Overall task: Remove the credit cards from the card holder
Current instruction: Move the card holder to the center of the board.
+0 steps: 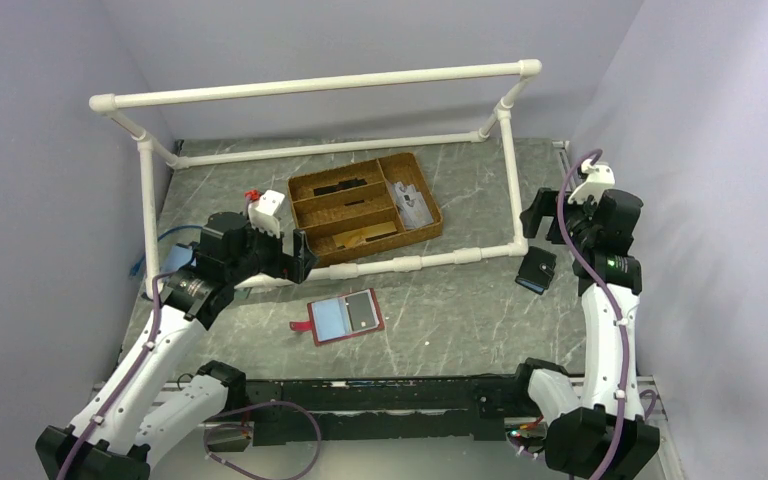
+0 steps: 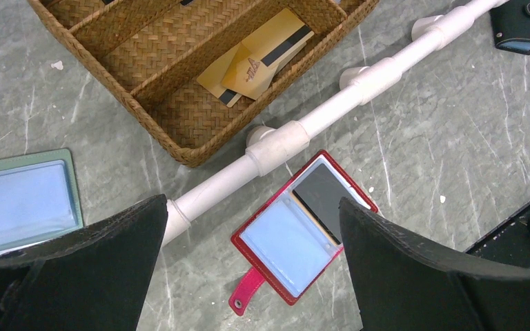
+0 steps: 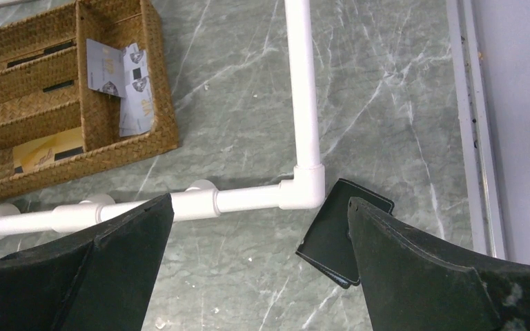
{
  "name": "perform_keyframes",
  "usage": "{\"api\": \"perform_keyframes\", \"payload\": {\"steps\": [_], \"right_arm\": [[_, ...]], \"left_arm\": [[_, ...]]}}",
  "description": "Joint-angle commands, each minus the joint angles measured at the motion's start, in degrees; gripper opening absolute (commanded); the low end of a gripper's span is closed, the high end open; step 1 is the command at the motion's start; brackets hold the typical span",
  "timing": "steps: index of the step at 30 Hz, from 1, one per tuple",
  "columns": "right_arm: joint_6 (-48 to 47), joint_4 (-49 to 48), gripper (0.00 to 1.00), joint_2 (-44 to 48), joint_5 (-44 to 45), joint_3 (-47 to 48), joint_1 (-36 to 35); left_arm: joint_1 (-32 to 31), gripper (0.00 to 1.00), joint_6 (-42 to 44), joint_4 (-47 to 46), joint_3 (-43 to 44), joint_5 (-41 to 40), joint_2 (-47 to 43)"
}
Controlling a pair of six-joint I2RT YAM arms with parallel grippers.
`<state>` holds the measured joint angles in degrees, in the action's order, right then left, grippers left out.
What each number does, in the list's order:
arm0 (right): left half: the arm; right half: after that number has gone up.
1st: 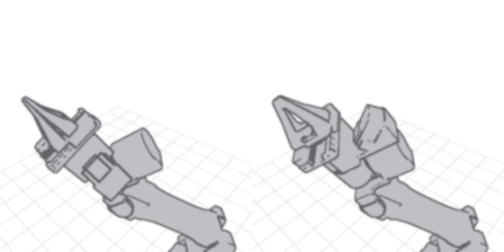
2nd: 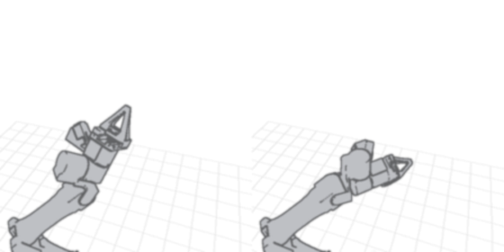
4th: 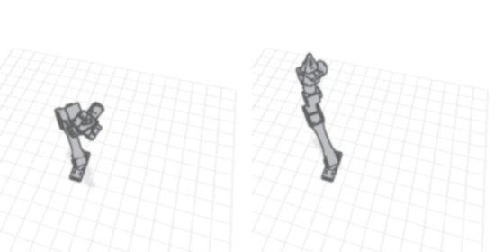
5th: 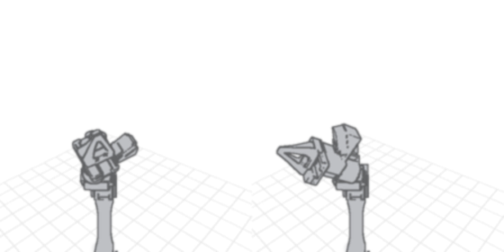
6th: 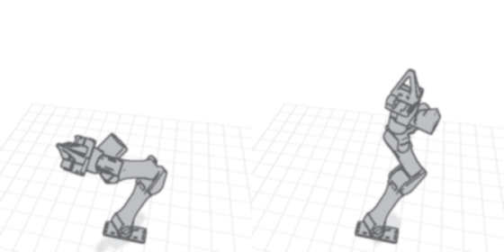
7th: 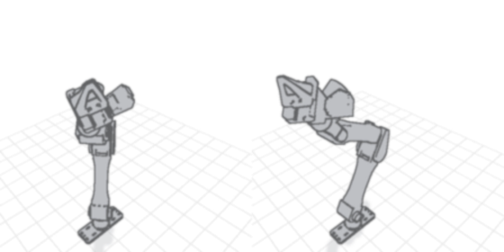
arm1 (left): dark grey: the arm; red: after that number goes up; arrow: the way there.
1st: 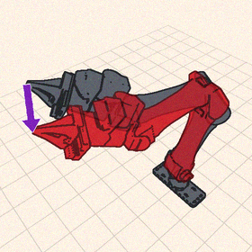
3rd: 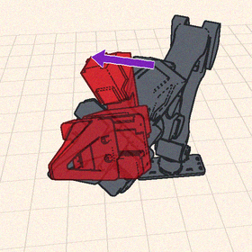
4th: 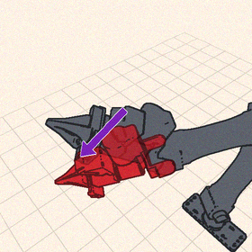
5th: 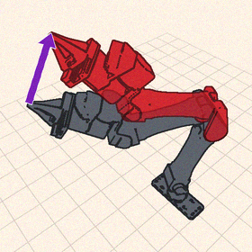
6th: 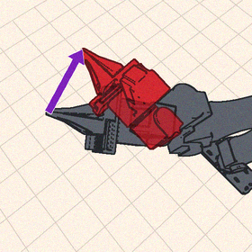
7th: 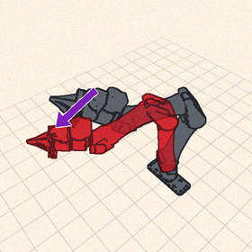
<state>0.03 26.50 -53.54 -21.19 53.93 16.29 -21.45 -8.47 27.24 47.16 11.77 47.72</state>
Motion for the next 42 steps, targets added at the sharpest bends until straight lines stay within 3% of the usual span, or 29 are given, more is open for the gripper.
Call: {"api": "perform_keyframes", "payload": {"steps": [1, 9, 15, 22, 27, 31, 42], "right_arm": [[-2.9, -1.2, 1.00, 0.8, -1.7, -0.3, -0.2], [-26.2, 14.0, 1.00, -8.6, -7.4, 2.4, -0.1], [-37.0, 14.2, 0.99, -14.9, -1.3, -0.5, 2.0], [-52.2, 14.7, 0.98, -27.1, -5.6, 1.2, 11.5], [-54.6, 11.9, 0.97, -35.4, -5.4, 5.1, 12.6], [-50.5, 11.3, 0.95, -42.5, -9.9, 11.7, 13.6], [-47.6, 12.6, 0.89, -51.0, -13.9, 17.5, 12.3]], "left_arm": [[0.3, 0.99, 0.0, -1.7, 0.6, 1.3, -0.2], [0.3, 0.99, 0.0, -2.0, 0.5, 3.4, -0.1], [0.3, 0.99, 0.0, -2.2, 0.2, 4.2, -0.2], [0.3, 0.99, 0.3, -2.2, 0.3, 4.4, -0.2], [0.3, 0.99, 0.5, -2.3, 0.2, 4.1, -0.4], [0.3, 0.99, 0.7, -2.3, 0.1, 3.9, -0.7], [0.3, 0.99, 0.9, -2.3, 0.0, 3.9, -1.0]]}}
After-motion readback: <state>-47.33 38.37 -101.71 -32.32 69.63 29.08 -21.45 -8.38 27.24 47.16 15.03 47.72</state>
